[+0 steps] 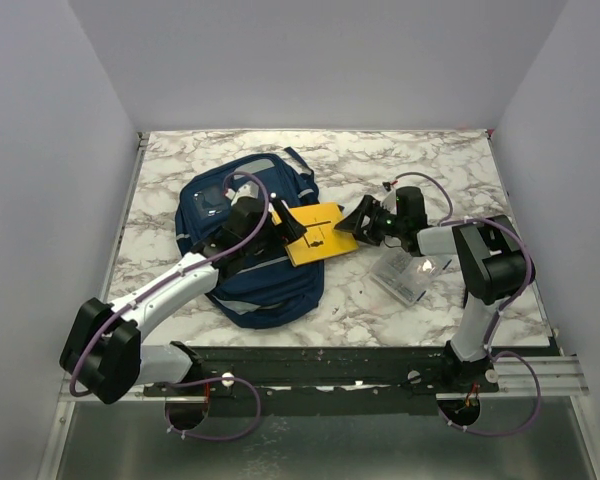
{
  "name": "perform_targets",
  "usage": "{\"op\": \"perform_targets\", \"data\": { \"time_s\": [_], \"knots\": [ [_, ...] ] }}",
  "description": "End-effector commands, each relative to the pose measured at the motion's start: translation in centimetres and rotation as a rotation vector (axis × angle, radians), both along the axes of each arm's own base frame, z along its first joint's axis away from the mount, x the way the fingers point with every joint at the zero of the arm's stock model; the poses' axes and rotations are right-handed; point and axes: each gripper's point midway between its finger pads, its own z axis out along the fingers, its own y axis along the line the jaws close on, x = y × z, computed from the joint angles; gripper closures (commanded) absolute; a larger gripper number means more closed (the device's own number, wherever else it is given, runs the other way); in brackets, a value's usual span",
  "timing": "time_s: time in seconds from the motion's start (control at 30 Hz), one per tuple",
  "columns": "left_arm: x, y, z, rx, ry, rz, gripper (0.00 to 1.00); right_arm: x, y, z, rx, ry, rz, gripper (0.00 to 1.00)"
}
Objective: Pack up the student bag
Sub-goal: Pick up the book from the center of the board.
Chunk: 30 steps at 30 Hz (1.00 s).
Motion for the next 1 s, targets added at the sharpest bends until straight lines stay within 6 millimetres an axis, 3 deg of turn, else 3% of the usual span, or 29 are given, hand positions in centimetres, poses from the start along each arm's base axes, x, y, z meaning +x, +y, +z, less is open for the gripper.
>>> {"op": "perform_targets", "data": {
  "time_s": [0.0,0.13,0.3,0.47,0.67,0.83,0.9,0.97],
  "knots": [
    [0.5,1.9,0.1,0.056,-0.024,0.062,0.06,-2.2,0.7,-1.7,0.008,0.08,0.062,0.2],
    [0.2,3.3,0.3,0.1,-0.044,0.084,0.04,-2.4,0.6,-1.8,-0.001,0.076,0.059,0.19],
    [0.4,1.1,0.3,0.003,-0.037,-0.03,0.12,-2.3,0.7,-1.5,0.009,0.068,0.058,0.19],
    [1.5,-0.9,-1.4,-0.031,0.026,-0.07,0.18,-2.5,0.9,-1.1,0.025,0.061,0.071,0.19],
    [1.8,-2.9,-0.4,-0.131,-0.006,-0.128,0.51,-2.7,0.8,-0.8,0.028,0.051,0.074,0.19],
    [1.6,-3.0,1.4,-0.15,-0.053,-0.15,0.89,-2.8,0.5,0.1,0.006,0.017,0.07,0.19],
    [1.3,-2.9,2.7,-0.17,-0.083,-0.168,0.99,-2.5,-0.2,0.5,-0.041,-0.006,0.04,0.18],
    [0.9,-2.6,4.2,-0.196,-0.113,-0.178,1.0,-1.9,-1.3,0.9,-0.116,-0.022,-0.006,0.16]
  ]
}}
